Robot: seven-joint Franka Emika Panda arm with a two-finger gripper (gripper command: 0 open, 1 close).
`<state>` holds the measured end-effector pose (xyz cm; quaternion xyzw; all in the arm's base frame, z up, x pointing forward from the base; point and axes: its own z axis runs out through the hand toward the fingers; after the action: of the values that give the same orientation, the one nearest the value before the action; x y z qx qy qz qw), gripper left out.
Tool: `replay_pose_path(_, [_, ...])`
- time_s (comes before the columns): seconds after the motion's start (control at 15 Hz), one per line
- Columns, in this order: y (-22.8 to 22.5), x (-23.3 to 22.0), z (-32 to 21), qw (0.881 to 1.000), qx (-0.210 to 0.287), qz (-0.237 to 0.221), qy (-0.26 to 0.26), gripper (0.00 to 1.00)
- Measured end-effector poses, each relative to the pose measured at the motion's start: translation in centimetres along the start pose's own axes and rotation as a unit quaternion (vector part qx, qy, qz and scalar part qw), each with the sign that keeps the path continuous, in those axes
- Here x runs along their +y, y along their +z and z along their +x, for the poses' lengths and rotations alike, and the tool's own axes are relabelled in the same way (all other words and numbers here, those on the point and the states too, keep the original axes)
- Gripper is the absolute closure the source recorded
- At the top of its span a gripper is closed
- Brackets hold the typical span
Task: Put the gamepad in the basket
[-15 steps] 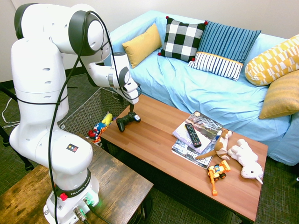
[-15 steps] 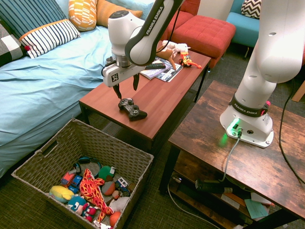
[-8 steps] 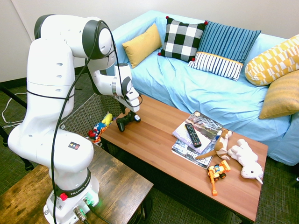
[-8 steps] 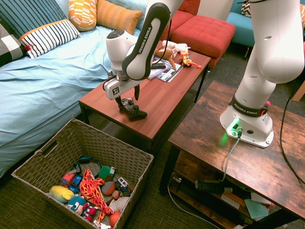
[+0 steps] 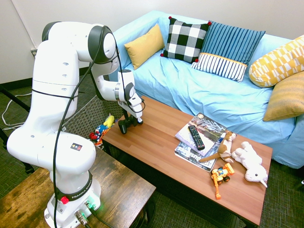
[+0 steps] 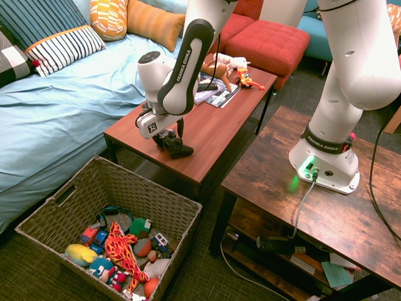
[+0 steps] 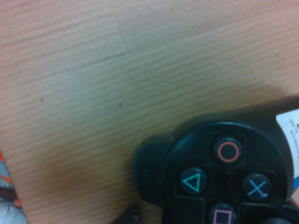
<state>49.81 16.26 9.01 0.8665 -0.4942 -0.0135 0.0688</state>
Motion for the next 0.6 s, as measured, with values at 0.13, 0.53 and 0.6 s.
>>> replay_pose_path(0.13, [0.0,0.0,0.1,1.000,-0.001,0.000,0.003,1.00])
replay_pose_path(0.53, [0.1,0.2,1.1,1.000,-0.006,0.000,0.015,1.00])
replay_pose_path(0.6, [0.1,0.2,1.2,1.000,-0.008,0.000,0.016,1.00])
